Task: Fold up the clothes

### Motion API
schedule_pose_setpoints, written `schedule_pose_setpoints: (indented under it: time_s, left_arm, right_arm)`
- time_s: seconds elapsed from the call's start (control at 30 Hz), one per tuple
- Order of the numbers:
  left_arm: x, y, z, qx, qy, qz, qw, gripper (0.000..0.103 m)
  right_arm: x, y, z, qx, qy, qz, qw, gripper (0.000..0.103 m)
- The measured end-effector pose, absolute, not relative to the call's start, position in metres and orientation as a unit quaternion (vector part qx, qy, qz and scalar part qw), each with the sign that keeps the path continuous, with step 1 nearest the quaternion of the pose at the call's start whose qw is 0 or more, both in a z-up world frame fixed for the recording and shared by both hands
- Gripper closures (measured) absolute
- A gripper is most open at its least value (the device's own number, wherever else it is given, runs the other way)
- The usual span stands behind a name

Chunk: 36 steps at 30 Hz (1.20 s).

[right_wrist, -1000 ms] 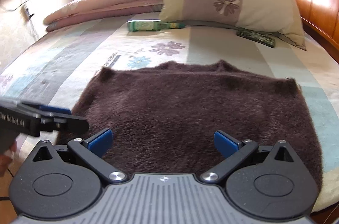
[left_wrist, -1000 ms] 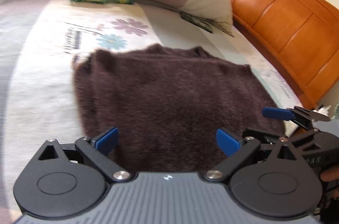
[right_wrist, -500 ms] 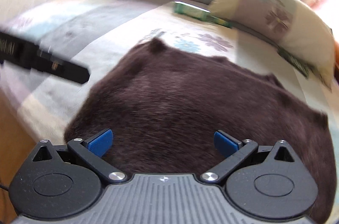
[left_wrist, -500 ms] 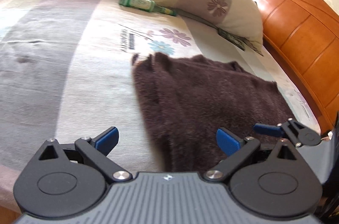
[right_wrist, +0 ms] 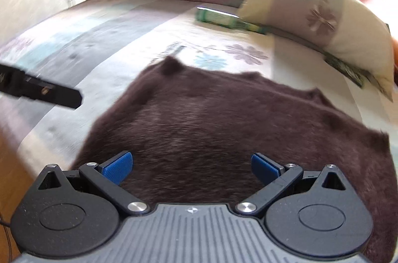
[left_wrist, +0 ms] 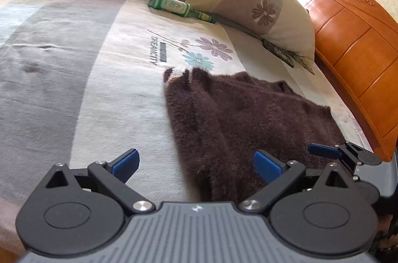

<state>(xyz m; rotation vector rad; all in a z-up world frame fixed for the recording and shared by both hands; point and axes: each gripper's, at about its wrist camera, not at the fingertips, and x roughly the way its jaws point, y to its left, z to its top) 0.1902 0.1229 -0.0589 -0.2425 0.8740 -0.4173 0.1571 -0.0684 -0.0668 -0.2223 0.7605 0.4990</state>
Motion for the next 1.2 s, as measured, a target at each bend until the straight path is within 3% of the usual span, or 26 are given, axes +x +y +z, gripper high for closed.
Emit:
schedule_pose_setpoints:
  time_s: [0.33,0.63,0.83,1.2]
  left_arm:
    - [0.206,0.118,-0.062,-0.12,0.421,-0.198,0.877,0.004]
    - [0.206,0.121,-0.05,-0.152,0.412,-0.219,0.871,0.005]
    - [0.21,0.102,-0.041,-0.146,0.415,-0.263,0.859,0.004]
    - [0.219,0.081,-0.046,-0.141,0.418,-0.275,0.854,0.004]
  right_arm:
    - [0.225,-0.125,-0.044,-0.108,0.313,0.258,0.908,0.0]
    - [0.371,-0.187,-0.066,0.079,0.412,0.234,0.877,0.0]
    - [0.412,-0.176,-0.11,0.094,0.482,0.245,0.836,0.0]
    - [0.42,-0.184,-0.104,0.109,0.452,0.245,0.851,0.0]
